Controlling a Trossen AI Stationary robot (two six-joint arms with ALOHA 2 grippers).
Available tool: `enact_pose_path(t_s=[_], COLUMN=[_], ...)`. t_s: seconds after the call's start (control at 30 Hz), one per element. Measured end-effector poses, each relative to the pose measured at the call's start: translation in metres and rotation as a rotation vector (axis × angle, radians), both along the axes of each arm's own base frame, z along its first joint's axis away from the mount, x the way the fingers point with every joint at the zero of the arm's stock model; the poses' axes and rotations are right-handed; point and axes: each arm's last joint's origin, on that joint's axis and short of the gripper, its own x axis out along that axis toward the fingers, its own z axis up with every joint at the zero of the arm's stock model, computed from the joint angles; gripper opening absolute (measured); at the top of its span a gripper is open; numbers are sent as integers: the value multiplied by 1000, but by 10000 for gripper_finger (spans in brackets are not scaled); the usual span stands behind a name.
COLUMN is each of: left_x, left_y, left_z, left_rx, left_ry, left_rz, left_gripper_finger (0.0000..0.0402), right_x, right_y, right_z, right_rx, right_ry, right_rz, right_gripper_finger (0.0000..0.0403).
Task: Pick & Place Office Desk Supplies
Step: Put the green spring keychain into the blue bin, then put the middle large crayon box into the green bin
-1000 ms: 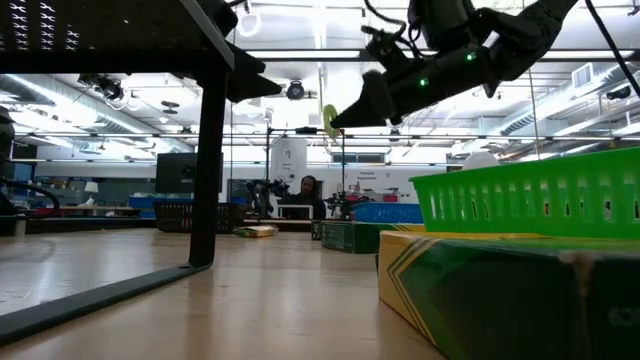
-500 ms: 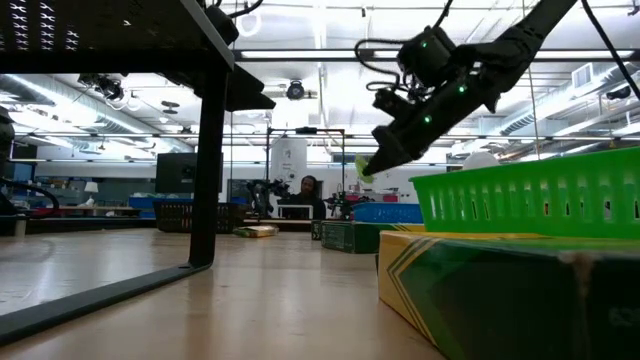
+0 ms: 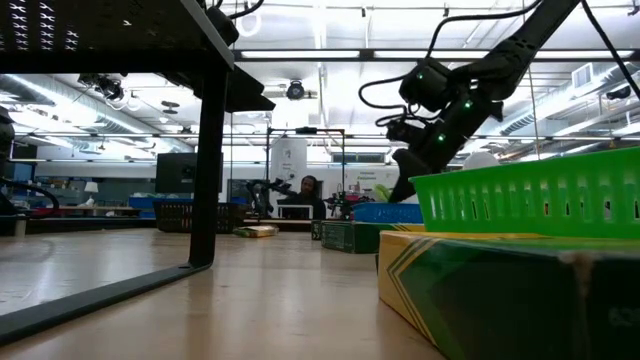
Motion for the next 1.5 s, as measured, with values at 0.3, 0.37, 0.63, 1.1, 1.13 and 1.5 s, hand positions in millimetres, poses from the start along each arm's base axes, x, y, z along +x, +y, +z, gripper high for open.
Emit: enact_pose_path(t_s=[0.3, 0.37, 0.63, 1.1, 1.13, 1.5], left_x=[0, 0, 0, 0, 0, 0], left_y=[0, 0, 0, 0, 0, 0], left_z=[0, 0, 0, 0, 0, -3], left_rx=[-3, -4, -4, -1, 0, -45], left_ry=[-1, 0, 0, 1, 1, 24], left_rz=[1, 1, 1, 0, 0, 13], left_gripper_finger=[368, 368, 368, 368, 368, 368], right_x=[-1, -1, 2, 9, 10, 41], right_y=[0, 1, 2, 1, 1, 57], right_z=[-1, -1, 0, 9, 10, 51], right_rx=[10, 25, 16, -17, -14, -17], right_ry=[9, 4, -12, -100, -106, -40], right_rz=[4, 19, 33, 47, 54, 321], right_gripper_finger=[13, 15, 25, 213, 222, 235])
